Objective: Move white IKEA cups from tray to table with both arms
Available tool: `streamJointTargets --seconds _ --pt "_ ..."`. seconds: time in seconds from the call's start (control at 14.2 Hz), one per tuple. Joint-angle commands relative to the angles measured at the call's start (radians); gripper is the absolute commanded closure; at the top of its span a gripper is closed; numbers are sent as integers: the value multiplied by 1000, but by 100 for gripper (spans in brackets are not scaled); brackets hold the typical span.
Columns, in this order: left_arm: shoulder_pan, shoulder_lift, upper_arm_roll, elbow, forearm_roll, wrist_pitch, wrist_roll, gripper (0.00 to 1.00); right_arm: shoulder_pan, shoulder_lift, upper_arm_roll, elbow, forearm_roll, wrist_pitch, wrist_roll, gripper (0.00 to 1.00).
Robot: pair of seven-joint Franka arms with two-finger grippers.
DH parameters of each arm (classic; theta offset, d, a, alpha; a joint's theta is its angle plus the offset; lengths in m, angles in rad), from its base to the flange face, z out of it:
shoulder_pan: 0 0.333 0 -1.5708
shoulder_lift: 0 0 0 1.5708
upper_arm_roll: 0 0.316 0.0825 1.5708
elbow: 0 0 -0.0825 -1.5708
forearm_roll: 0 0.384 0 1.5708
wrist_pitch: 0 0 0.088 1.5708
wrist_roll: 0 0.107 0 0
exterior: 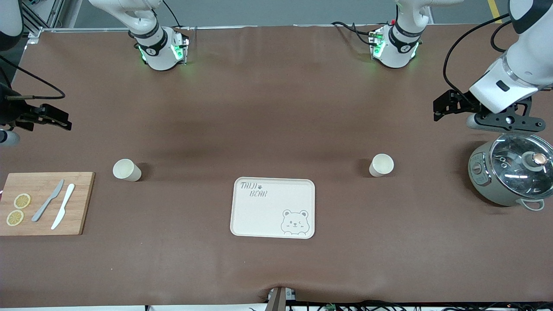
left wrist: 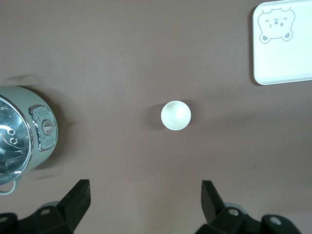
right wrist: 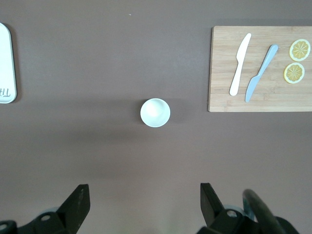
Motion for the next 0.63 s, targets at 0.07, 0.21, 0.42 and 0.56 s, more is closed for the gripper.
streamJointTargets --seconds 0.07,0.21,0.42,0.56 --pt "-9 12 -1 24 19 -51 -5 0 19 -64 -21 -42 -2 -12 -45 0" --pt "-9 12 -1 24 19 -51 -3 0 19 -89 -21 -56 -2 -22 -51 0" --pt "-9 17 -1 24 19 -51 -6 0 9 -120 -22 -90 28 -5 -51 0" --pt "-9 17 -1 24 19 -51 -9 0 9 -126 -25 -96 39 15 -53 0"
